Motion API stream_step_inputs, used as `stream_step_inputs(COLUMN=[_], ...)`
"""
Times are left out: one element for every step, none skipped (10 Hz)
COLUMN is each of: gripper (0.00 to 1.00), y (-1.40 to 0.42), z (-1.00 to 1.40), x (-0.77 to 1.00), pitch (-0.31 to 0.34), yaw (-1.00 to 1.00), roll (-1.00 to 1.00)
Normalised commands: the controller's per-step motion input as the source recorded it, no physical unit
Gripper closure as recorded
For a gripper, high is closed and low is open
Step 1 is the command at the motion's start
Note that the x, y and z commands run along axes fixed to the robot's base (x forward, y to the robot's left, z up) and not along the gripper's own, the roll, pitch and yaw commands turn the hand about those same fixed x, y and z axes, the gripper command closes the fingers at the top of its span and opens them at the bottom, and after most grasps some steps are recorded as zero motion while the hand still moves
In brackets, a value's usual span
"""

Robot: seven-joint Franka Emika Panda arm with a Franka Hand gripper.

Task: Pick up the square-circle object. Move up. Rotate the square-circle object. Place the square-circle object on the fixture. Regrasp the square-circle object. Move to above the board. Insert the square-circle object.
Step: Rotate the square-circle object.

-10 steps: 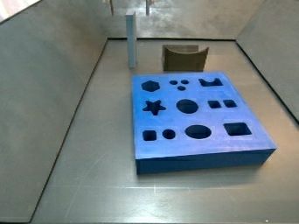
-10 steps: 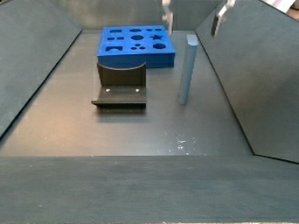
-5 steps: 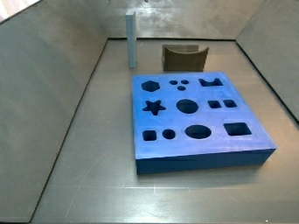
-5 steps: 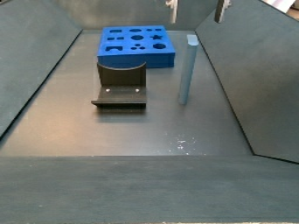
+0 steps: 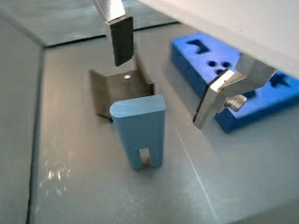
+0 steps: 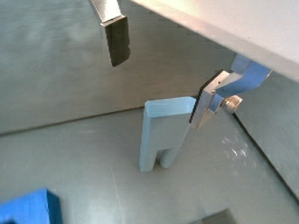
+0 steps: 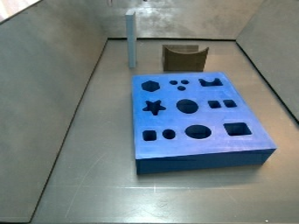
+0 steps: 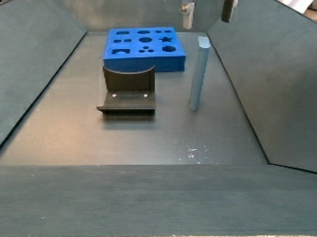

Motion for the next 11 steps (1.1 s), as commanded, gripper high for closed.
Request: stream_step_inputs(gripper=[0.00,0.00,0.00,0.00,0.00,0.00,0.00,0.00,0.00,0.00,0.00], y=[0.00,0.00,0.00,0.00,0.00,0.00,0.00,0.00,0.00,0.00,0.00], z=[-0.02,-0.02,-0.02,-0.02,-0.02,-0.02,-0.02,-0.02,-0.02,-0.02,-0.02], x=[0.04,0.04,0.04,0.04,0.04,0.04,0.04,0.04,0.04,0.04,0.04], pitch=[0.006,0.006,0.006,0.006,0.007,0.007,0.007,0.007,0.007,0.008,0.008], yaw=[1.00,1.00,1.00,1.00,1.00,1.00,1.00,1.00,1.00,1.00,1.00], roll=[-0.01,-0.02,-0.02,-0.02,-0.02,-0.02,-0.02,-0.02,-0.02,-0.02,-0.02])
